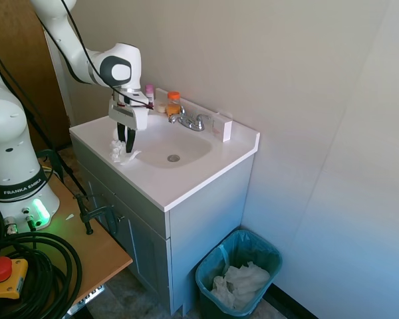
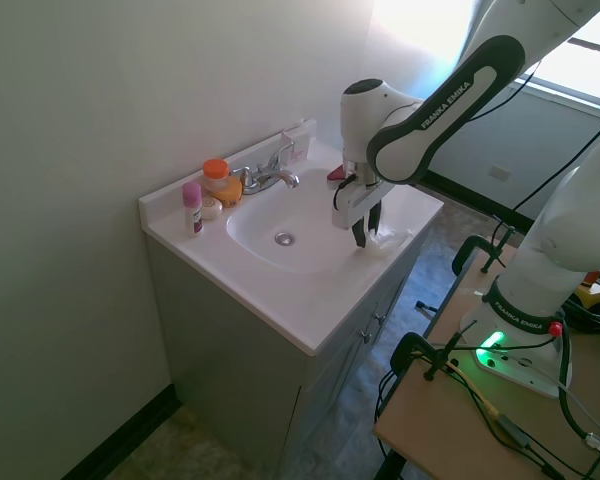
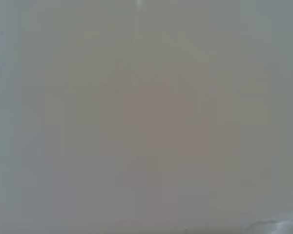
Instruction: Throw the tissue in the trash bin
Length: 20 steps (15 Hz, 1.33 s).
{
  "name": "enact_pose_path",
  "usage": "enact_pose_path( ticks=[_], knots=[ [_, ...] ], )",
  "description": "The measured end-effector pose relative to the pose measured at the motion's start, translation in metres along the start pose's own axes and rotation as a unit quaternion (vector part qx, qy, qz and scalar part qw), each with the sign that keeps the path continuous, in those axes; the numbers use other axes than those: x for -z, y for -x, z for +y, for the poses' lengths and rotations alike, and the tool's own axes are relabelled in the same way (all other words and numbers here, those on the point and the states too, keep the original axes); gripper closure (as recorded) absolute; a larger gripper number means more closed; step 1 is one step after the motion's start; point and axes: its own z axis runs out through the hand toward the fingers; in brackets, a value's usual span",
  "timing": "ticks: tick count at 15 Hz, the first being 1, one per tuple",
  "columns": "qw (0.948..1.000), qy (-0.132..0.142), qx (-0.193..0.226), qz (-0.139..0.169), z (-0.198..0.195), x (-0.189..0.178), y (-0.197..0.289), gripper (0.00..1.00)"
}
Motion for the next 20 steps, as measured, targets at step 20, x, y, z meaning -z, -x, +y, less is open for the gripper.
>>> enact_pose_path(
  ticks=[20],
  knots=[
    [0.9553, -0.207, -0.189, 0.094, 0.125, 0.145, -0.116, 1.00]
  ],
)
